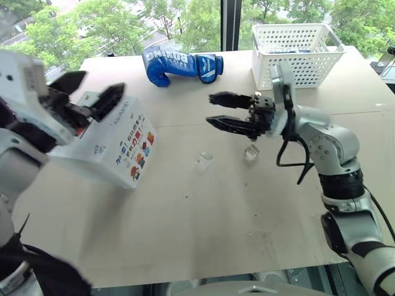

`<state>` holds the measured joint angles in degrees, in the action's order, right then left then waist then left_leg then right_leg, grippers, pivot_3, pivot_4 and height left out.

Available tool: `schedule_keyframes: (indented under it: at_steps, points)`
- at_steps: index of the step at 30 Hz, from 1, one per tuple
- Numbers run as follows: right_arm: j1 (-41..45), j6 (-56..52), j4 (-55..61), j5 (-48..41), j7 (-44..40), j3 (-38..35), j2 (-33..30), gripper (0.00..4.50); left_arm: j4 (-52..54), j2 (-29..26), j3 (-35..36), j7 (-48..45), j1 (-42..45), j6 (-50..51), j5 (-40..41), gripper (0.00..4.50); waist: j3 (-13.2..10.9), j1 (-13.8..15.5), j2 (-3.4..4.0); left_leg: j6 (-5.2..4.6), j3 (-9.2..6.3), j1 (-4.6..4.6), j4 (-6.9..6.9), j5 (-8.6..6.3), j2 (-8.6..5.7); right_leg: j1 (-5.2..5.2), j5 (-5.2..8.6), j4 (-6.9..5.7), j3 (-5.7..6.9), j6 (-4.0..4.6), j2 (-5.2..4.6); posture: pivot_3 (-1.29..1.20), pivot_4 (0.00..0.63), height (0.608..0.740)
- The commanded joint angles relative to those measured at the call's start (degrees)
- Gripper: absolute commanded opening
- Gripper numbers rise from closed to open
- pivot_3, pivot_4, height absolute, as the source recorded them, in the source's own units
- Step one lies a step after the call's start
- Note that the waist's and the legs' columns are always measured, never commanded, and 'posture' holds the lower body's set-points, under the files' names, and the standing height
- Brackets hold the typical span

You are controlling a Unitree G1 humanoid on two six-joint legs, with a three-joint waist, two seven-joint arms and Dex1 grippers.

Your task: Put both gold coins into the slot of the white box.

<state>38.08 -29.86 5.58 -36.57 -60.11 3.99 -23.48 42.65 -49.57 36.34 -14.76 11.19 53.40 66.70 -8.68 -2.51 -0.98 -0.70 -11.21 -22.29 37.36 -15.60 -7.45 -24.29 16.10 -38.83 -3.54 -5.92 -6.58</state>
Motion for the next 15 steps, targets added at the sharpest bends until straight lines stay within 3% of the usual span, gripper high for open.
schedule_keyframes:
  at_steps: [1, 5, 10, 14, 15]
  points:
    - [-4.62, 3.92, 1.81, 1.74, -1.34, -2.5, -2.9, 3.31, 6.91, 3.15, -7.95, 4.33, -4.8, -0.15, -0.56, 4.44, 0.01, -0.18, 0.04, 0.0, 0.04, 0.01, -0.01, 0.0, 0.0, -0.05, 0.0, -0.05, -0.02, 0.0, -0.01, 0.0, 0.15, 0.721]
    - [-15.89, 12.49, -1.44, 6.71, -2.86, -4.23, -6.61, 3.31, 10.92, 10.1, -21.44, 5.7, -16.37, -6.4, -14.29, 4.44, 0.02, 0.2, 0.04, 0.02, 0.14, 0.14, -0.05, 0.0, 0.06, 0.01, 0.0, -0.09, -0.12, 0.0, 0.06, 0.0, 0.15, 0.721]
    - [-24.33, 24.77, -10.43, 15.79, -0.71, -4.46, -8.49, 3.31, 2.08, 15.26, -31.32, -0.58, -26.64, -19.49, -29.96, 4.44, 0.01, 0.76, 0.07, -0.01, 0.47, 0.39, -0.02, -0.03, 0.07, 0.18, -0.04, -0.09, -0.37, 0.08, 0.32, 0.0, 0.15, 0.721]
    - [-26.54, 27.45, -12.67, 16.04, -0.89, -5.43, -8.3, 4.47, -4.66, 18.03, -33.87, -5.51, -30.21, -28.54, -36.24, 4.5, 0.01, 0.94, 0.08, -0.02, 0.61, 0.54, 0.02, -0.04, 0.1, 0.36, -0.1, -0.05, -0.5, 0.17, 0.35, 0.0, 0.15, 0.721]
    - [-26.7, 27.35, -12.51, 15.49, -0.88, -5.71, -8.09, 4.47, -6.31, 18.47, -34.37, -6.72, -30.73, -30.62, -37.73, 4.5, 0.01, 1.04, 0.07, -0.02, 0.6, 0.56, 0.03, -0.04, 0.1, 0.4, -0.11, -0.03, -0.5, 0.17, 0.36, 0.0, 0.15, 0.721]
